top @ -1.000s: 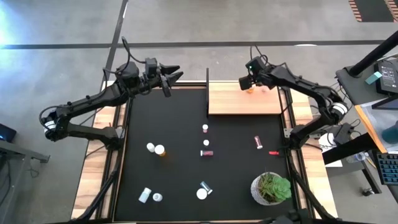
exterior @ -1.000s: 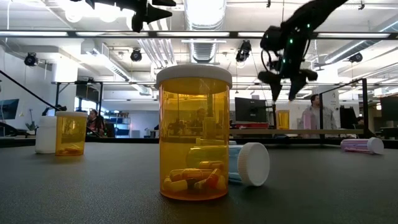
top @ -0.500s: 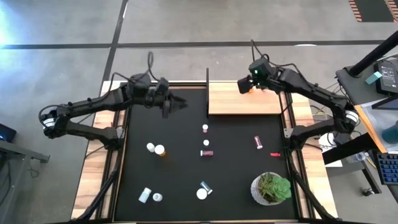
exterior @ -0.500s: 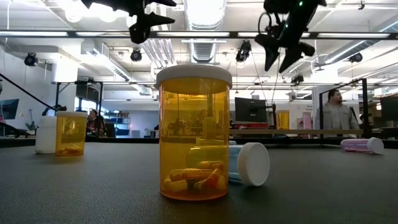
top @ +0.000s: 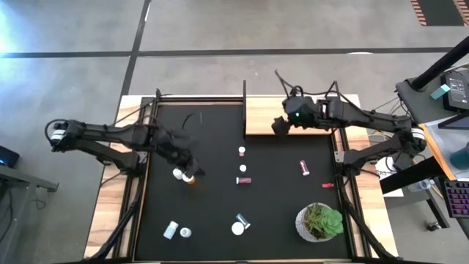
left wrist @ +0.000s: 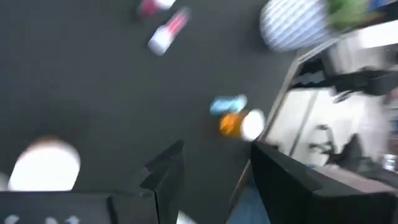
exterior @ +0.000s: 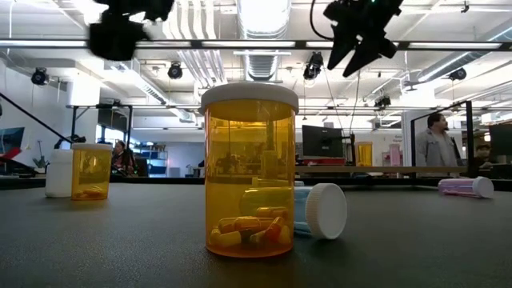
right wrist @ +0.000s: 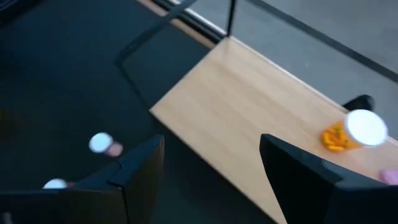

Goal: Pick and place medicine bottles onto shelf by color
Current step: Put the top white pill bottle on the shelf

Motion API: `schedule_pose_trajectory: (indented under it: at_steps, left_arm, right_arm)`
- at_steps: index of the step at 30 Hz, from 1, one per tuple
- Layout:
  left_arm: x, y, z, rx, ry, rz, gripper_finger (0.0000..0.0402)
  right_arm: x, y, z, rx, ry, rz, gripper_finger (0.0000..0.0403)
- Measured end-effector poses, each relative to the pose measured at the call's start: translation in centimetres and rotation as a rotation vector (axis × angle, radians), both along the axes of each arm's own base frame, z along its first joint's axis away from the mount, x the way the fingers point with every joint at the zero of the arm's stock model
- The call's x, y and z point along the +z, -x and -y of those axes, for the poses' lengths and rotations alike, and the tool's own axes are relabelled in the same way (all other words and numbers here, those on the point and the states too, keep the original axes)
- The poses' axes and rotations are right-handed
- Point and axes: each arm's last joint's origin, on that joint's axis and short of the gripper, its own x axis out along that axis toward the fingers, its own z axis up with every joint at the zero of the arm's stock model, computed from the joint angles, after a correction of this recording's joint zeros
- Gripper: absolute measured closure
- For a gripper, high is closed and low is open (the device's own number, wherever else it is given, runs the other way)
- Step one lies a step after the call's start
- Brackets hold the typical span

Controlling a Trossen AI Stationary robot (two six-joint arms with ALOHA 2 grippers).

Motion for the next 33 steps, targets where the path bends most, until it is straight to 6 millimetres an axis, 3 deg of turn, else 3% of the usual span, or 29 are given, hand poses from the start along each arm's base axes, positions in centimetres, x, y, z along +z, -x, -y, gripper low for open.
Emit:
schedule_pose_trajectory:
  at_steps: [4, 9, 17, 22, 33]
  left_arm:
    - [-1.2, 1.6, 0.9, 0.054, 0.009, -0.216, 0.0237]
    - [-2.1, 3.2, 0.7, 0.227, -0.059, -0.41, 0.0237]
    - [-3.8, 2.6, 0.7, 0.26, -0.13, -0.589, 0.0237]
    - [-5.2, 2.3, 0.7, 0.174, -0.21, -0.731, 0.0237]
    - [-6.0, 1.5, 0.7, -0.253, -0.43, -0.691, 0.0237]
  right_arm:
    - [0.0, -0.2, -0.7, 0.032, 0.007, -0.004, 0.0148]
    - [-0.1, -0.2, -0.7, 0.049, 0.019, -0.017, 0.0149]
    - [-0.3, -0.2, -0.7, 0.071, 0.034, -0.038, 0.015]
    - [-0.4, -0.2, -0.7, 0.076, 0.038, -0.044, 0.0151]
    - [-0.4, -0.2, -0.7, 0.078, 0.04, -0.043, 0.0152]
